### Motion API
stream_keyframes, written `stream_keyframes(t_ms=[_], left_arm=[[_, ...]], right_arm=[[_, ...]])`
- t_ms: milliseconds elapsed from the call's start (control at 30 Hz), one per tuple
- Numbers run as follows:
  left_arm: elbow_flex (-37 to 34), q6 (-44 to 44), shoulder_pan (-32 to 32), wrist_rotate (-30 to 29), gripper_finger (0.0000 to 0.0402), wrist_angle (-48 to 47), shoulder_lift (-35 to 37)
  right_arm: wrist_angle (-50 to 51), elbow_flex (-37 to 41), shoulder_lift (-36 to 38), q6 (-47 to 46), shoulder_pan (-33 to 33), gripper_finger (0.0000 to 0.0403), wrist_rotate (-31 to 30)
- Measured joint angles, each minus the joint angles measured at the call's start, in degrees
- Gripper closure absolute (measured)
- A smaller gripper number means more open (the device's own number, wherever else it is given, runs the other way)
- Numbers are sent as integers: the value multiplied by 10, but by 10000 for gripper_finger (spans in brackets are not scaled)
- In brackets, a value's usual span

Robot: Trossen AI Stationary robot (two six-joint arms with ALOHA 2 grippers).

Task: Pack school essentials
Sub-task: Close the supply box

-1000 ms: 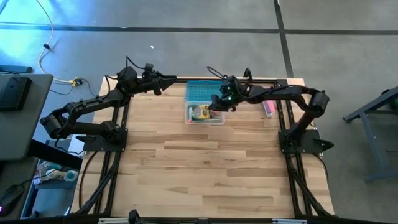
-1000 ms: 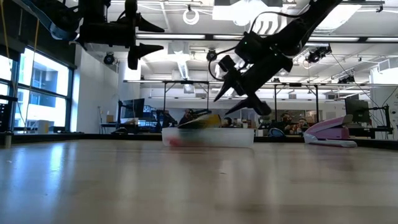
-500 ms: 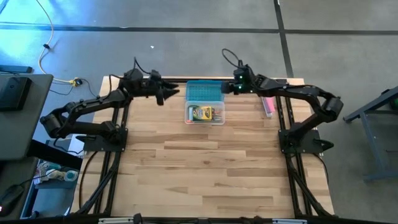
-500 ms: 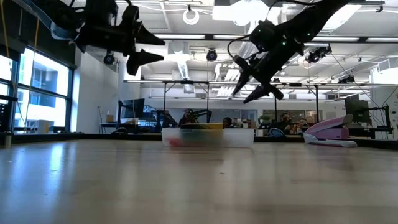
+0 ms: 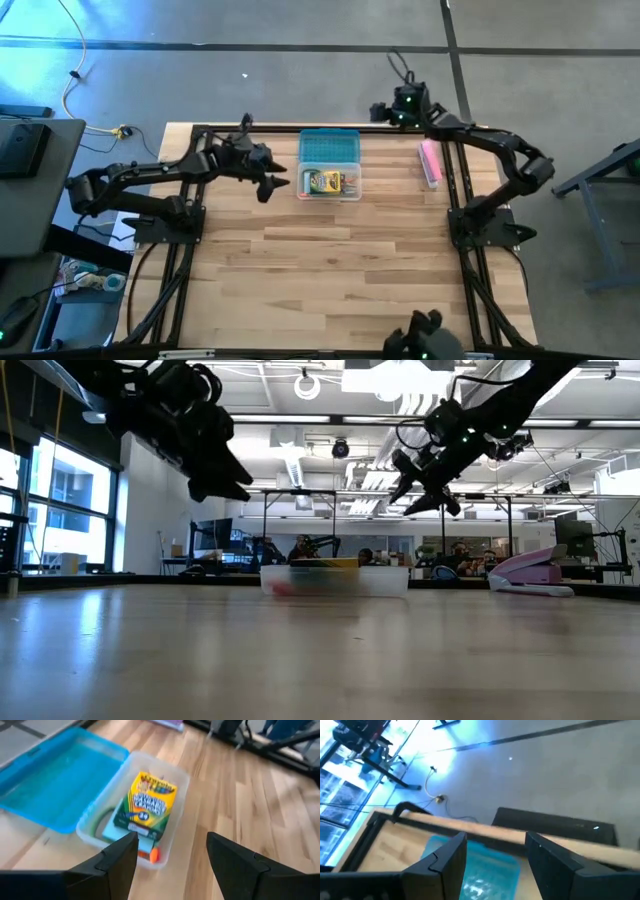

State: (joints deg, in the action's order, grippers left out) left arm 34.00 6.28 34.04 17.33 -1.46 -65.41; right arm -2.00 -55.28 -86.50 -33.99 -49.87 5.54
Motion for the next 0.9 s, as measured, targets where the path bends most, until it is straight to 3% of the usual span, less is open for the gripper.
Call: stream_keyframes(t_ms=[200,467,700,900], left_arm=[[0,55,-47,-61,177,-40,-8],[0,176,-87,-115,177,-30,-89],[0,231,-107,-117,177,19,-163],[0,251,-116,-131,177,28,-204]], right_arm=[[29,-70,-8,102,-43,210,21],[212,-237,-96,236,-49,210,49],[262,-273,-178,228,-54,210,171],[257,-273,-237,221,-48,210,219]])
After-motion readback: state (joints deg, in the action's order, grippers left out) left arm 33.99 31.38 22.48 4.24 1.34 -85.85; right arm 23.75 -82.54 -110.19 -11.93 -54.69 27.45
